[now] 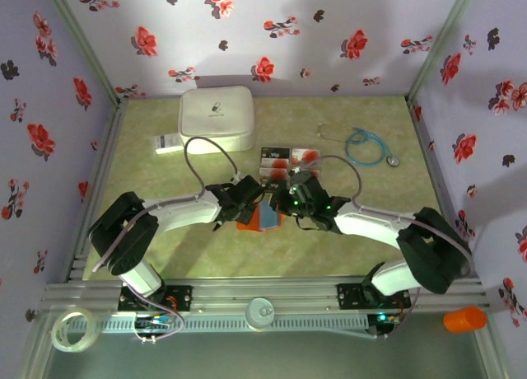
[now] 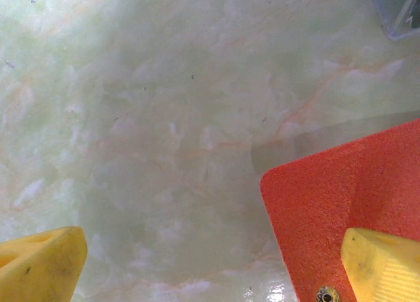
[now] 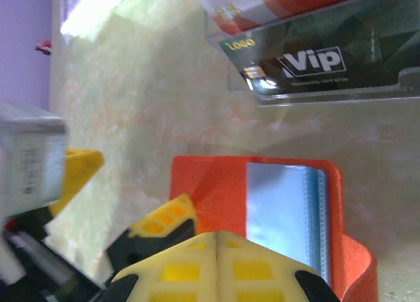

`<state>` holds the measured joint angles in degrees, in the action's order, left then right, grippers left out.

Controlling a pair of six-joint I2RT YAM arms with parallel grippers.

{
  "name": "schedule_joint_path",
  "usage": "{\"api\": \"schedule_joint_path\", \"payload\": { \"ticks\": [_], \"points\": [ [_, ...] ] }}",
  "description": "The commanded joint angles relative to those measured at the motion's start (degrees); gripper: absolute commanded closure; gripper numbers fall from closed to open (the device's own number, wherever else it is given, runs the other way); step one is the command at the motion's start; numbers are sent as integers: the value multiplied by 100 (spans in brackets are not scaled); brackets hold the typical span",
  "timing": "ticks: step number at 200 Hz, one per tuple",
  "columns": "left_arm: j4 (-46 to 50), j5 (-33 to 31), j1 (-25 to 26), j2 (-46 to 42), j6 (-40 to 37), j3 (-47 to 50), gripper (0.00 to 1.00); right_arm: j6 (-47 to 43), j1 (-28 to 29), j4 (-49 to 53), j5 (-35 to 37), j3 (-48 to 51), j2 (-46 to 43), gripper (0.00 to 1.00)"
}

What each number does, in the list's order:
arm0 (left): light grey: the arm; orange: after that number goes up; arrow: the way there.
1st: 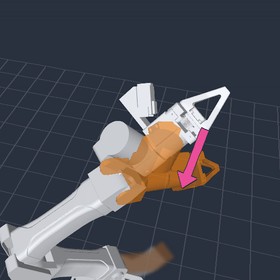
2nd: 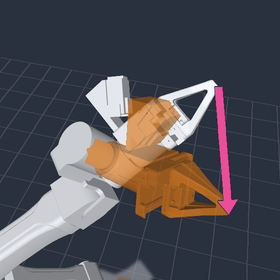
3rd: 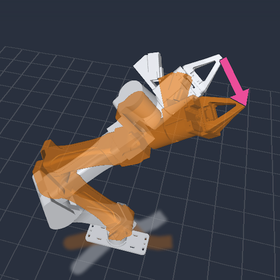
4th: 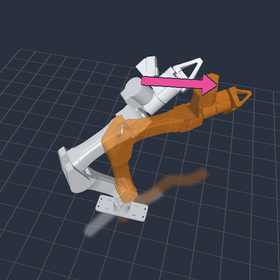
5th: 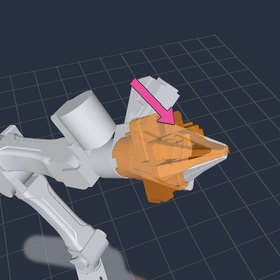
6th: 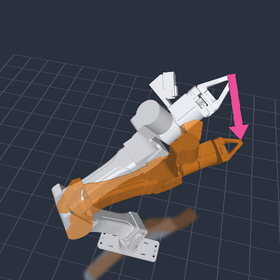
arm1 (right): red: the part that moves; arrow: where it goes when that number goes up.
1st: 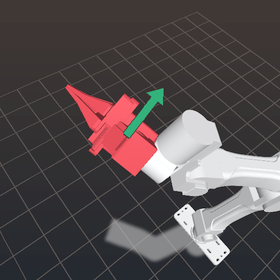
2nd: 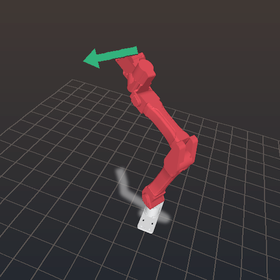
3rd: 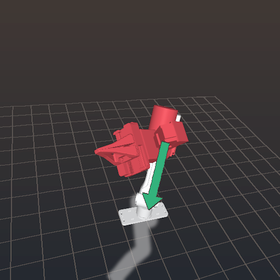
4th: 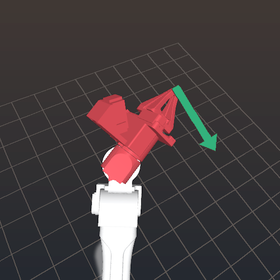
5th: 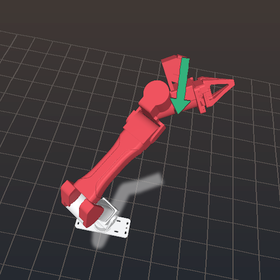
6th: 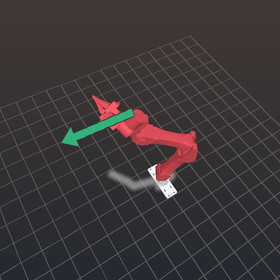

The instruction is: Put the credit cards into the card holder

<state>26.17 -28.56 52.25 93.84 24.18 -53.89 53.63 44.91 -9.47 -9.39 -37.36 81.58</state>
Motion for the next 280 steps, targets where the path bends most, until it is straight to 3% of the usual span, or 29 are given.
{"api": "schedule_joint_path", "payload": {
  "ticks": [1, 82, 175, 280],
  "points": [
    [32, -184, 49, -18, -124, -158, 0, -249, -45, -84, 207, -134, 176, 96],
    [-125, -183, 49, 37, -178, -76, 0, -282, -539, -437, 605, 748, 378, 100],
    [-269, -180, 54, 48, 95, 395, 0, -157, -537, -699, 563, 1369, 249, 100],
    [-140, -196, 145, -462, 359, 625, 0, -775, -260, 689, 530, 319, -681, 100]
  ]
}}
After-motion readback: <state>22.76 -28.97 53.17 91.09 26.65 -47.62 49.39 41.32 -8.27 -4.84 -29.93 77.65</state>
